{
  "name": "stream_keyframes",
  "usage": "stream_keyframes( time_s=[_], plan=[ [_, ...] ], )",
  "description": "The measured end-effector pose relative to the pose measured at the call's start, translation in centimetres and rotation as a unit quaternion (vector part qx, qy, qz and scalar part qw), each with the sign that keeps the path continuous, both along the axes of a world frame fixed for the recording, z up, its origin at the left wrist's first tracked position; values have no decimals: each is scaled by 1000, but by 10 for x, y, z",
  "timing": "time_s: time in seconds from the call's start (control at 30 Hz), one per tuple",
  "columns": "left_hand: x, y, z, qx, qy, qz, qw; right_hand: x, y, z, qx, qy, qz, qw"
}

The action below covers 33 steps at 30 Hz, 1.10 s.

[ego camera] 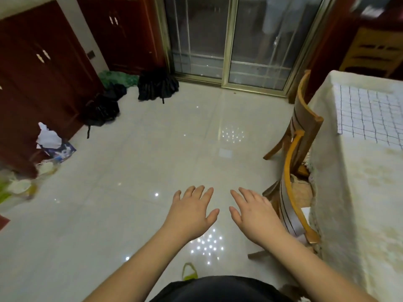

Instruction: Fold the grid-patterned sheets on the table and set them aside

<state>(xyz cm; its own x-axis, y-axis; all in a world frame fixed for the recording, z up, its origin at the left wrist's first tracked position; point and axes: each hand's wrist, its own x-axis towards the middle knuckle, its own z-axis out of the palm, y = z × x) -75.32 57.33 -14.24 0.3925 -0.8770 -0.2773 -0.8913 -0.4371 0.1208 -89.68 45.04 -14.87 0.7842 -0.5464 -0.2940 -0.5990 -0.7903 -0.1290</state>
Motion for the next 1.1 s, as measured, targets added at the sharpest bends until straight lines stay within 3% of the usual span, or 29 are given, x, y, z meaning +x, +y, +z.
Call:
stream_keyframes(
  time_s=[0.37,0.83,1.1],
  plan=[
    [92,-100,0,1,0,-89,996,72,-65,2,-8,5,-80,997],
    [132,-298,4,50,-7,-170,984,109,-244,-4,4,-36,-167,985],
    [148,-378,-7,80,-34,-247,965,120,-305,-13,36,-51,-224,973]
  ],
)
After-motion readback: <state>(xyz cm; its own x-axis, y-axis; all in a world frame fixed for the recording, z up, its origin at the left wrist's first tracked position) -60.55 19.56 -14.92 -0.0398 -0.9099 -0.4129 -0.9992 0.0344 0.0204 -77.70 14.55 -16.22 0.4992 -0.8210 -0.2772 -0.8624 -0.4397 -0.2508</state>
